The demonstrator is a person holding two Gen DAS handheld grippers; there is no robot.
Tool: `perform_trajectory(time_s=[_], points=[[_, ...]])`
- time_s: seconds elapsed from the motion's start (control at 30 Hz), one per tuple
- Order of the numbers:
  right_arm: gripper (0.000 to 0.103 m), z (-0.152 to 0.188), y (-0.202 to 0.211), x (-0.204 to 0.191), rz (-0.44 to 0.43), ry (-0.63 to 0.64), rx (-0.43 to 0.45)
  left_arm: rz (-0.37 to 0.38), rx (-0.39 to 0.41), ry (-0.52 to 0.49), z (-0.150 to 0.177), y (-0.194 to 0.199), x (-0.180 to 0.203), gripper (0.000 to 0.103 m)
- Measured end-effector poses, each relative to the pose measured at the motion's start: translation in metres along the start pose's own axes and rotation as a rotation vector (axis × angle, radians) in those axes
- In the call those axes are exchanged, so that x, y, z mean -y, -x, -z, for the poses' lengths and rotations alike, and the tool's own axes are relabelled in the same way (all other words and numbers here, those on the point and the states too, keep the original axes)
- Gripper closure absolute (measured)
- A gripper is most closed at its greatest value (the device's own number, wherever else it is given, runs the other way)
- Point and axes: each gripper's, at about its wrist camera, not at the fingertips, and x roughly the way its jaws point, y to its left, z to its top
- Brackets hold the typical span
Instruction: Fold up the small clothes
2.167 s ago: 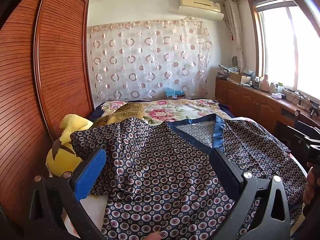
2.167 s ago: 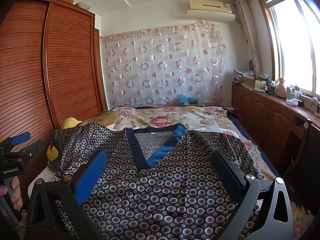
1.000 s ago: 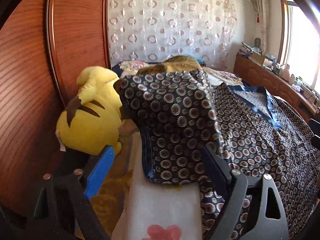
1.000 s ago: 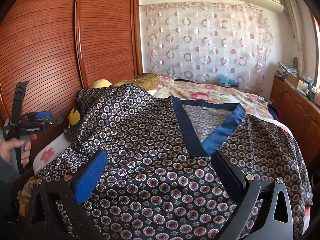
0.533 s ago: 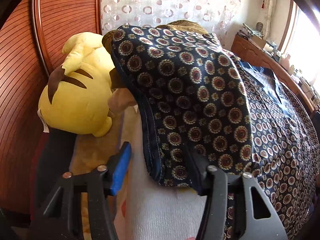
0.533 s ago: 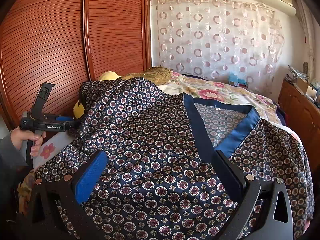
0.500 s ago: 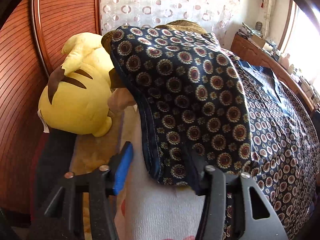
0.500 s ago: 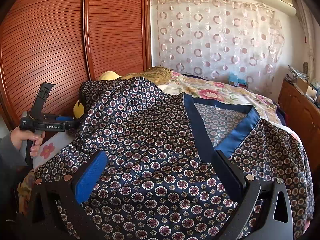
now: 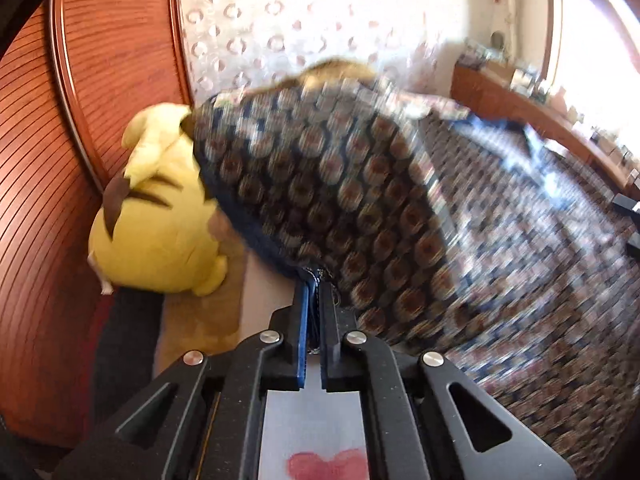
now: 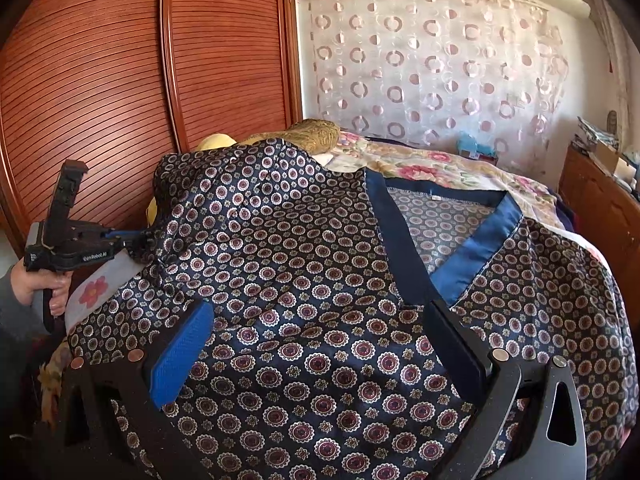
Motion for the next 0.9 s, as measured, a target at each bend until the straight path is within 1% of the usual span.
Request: perform_trajectory(time_s=[0.1, 0.13, 0.23, 0.3, 0.33, 0.43, 0.5, 0.53, 0.6, 0.67, 0.77, 0.87, 0.9], points=[[0.000, -0.001, -0.002, 0.001, -0.026, -0.001, -0.023, 0.056, 0.068, 0.002, -0.022, 0.017, 0.011, 0.098], [0.001, -0.002, -0.002, 0.002, -0.035, -0.001, -0.027, 0.088, 0.089, -0.005, -0.033, 0.022, 0.018, 0.098], [0.001, -0.007, 0.003, 0.007, -0.040, -0.009, -0.018, 0.134, 0.135, -0.043, -0.058, 0.032, 0.041, 0.098], [0.001, -0.008, 0.008, 0.012, -0.031, -0.011, -0.007, 0.167, 0.153, -0.066, -0.071, 0.034, 0.055, 0.098], [0.001, -0.008, 0.010, 0.015, -0.022, -0.012, -0.002, 0.198, 0.159, -0.080, -0.076, 0.036, 0.066, 0.098], [0.001, -0.006, 0.018, 0.022, 0.000, -0.021, 0.008, 0.238, 0.156, -0.132, -0.084, 0.038, 0.094, 0.098], [0.001, -0.003, 0.022, 0.028, 0.003, -0.027, 0.011, 0.258, 0.155, -0.145, -0.085, 0.040, 0.104, 0.096], [0.001, -0.001, 0.024, 0.030, 0.005, -0.033, 0.010, 0.261, 0.153, -0.149, -0.085, 0.043, 0.110, 0.091], [0.001, 0.002, 0.025, 0.033, 0.009, -0.039, 0.006, 0.254, 0.165, -0.153, -0.085, 0.049, 0.112, 0.085], [0.001, 0.004, 0.027, 0.035, 0.010, -0.040, 0.001, 0.252, 0.179, -0.148, -0.084, 0.058, 0.108, 0.079], [0.002, 0.002, 0.024, 0.035, -0.001, -0.038, -0.008, 0.235, 0.209, -0.125, -0.084, 0.069, 0.096, 0.065], [0.007, -0.010, 0.020, 0.033, -0.036, -0.029, -0.015, 0.202, 0.228, -0.113, -0.083, 0.075, 0.084, 0.064], [0.010, -0.014, 0.017, 0.029, -0.050, -0.018, -0.017, 0.188, 0.230, -0.108, -0.083, 0.076, 0.079, 0.064]])
